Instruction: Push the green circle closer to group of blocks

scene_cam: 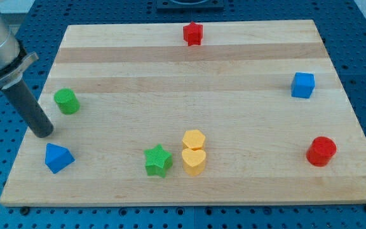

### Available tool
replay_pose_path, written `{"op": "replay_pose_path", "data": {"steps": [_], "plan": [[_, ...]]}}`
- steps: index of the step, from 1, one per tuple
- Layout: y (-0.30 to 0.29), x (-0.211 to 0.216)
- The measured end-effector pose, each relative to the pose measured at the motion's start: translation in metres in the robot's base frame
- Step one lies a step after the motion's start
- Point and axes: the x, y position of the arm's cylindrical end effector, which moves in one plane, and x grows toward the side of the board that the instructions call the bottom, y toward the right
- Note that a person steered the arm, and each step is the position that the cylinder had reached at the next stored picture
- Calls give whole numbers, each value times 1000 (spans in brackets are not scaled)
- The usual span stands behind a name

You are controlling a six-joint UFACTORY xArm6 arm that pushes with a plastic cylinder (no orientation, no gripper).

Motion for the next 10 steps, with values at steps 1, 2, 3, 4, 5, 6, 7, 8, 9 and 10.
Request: {"op": "replay_pose_path", "data": {"steps": [1, 2, 3, 4, 5, 6, 7, 8, 9, 10], "plan": [[-1, 0], [-15, -16], [-15, -55], [-9, -83], [19, -82], [32, -74], [28, -63], [28, -48], [41, -45], [53, -36]]}}
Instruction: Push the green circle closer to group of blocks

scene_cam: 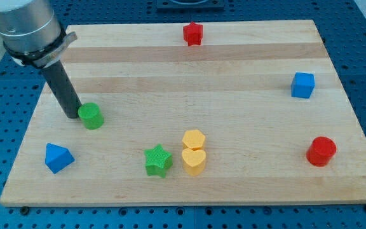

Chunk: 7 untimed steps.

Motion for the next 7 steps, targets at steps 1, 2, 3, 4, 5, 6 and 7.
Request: {"op": "replay_pose_path", "data": {"steps": [1, 2, 3, 4, 5, 6, 7], "plan": [[19, 10], [37, 17], [60, 21], [82, 21], [98, 21], [109, 21], [119, 21]]}}
